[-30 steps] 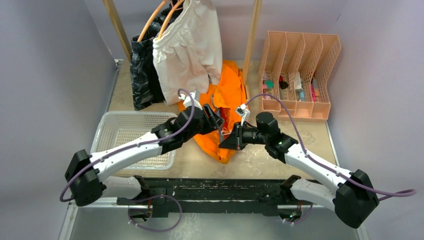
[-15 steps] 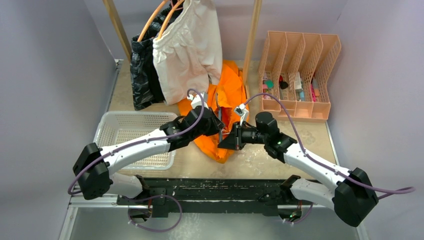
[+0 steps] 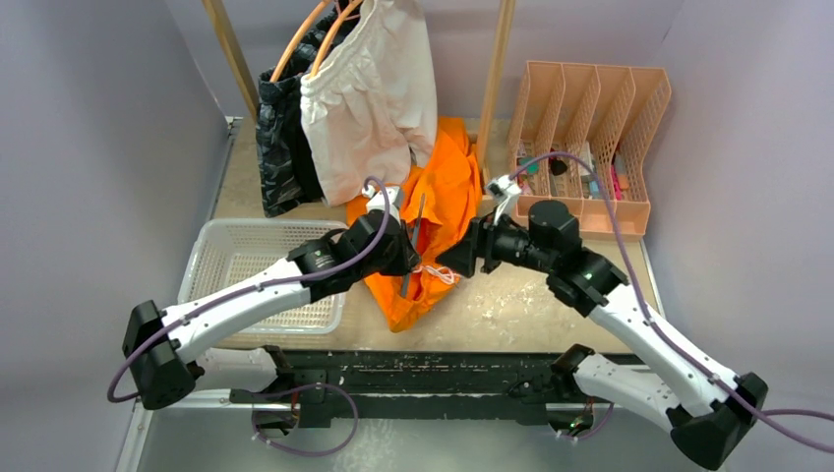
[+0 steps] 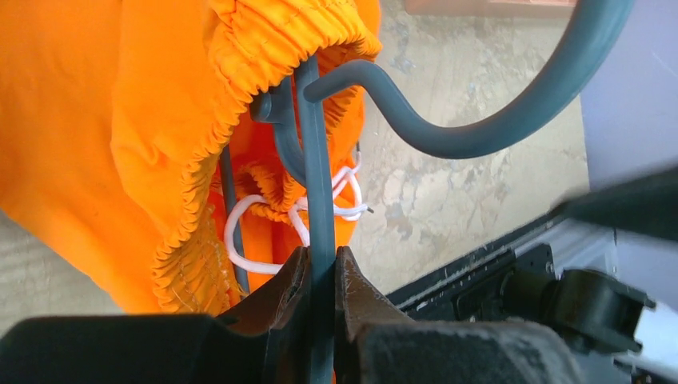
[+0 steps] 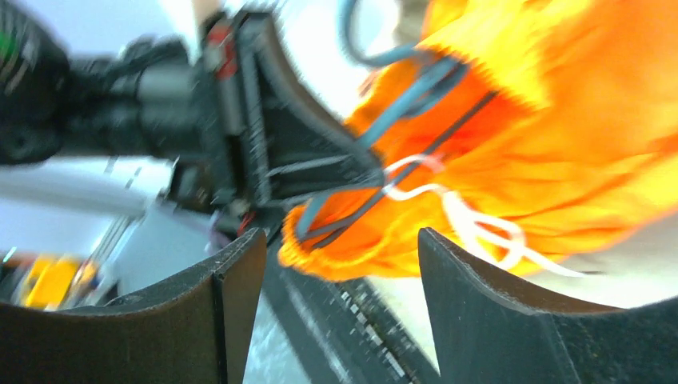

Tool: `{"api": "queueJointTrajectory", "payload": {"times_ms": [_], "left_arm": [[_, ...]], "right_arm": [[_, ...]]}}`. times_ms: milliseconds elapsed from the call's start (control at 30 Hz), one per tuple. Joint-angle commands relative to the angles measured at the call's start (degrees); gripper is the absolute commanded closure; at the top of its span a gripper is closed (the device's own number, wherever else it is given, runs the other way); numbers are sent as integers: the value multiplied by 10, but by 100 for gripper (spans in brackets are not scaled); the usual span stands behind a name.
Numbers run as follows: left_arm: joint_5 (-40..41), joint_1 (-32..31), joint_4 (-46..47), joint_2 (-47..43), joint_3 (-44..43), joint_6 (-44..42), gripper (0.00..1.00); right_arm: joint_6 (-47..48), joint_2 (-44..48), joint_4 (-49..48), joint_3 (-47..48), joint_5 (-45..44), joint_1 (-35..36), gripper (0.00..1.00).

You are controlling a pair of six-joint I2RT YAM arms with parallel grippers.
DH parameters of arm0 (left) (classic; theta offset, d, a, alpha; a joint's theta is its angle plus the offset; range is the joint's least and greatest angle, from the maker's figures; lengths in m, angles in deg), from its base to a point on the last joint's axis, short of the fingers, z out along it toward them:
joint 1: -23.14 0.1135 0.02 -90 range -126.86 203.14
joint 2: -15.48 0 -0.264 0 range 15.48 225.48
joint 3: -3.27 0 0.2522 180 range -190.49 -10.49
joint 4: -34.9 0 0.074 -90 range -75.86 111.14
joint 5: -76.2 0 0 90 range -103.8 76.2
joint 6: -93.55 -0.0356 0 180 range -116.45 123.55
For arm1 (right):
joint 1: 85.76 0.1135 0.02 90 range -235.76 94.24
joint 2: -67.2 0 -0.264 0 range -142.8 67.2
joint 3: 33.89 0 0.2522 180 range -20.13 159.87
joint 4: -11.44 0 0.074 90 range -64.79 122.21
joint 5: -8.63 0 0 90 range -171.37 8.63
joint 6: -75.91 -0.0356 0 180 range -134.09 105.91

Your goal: Remove the shorts from the hanger

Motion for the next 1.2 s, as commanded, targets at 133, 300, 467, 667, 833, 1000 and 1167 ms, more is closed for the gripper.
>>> {"api": "queueJointTrajectory", "payload": {"times_ms": [133, 300, 467, 667, 833, 1000, 1167], "left_arm": [[-88, -28, -103, -31, -92, -96, 100], [-137, -46, -116, -42, -135, -106, 100], [-157, -51, -131, -57, -175, -100, 100], [-180, -52, -132, -56, -188, -92, 100], [-197, -55, -146, -38, -205, -91, 100], [-188, -60, -130, -43, -191, -86, 100], [-201, -66, -119, -43, -180, -79, 100]], "right_arm": [[121, 71, -14, 28, -279, -2, 26], [219, 134, -161, -46, -157, -2, 19], [241, 129, -146, -53, -110, -2, 19], [232, 95, -105, -49, -130, 1, 21], [240, 138, -152, -77, -241, 5, 24], [273, 115, -146, -52, -272, 4, 43], [233, 66, -131, -33, -286, 4, 77]]}}
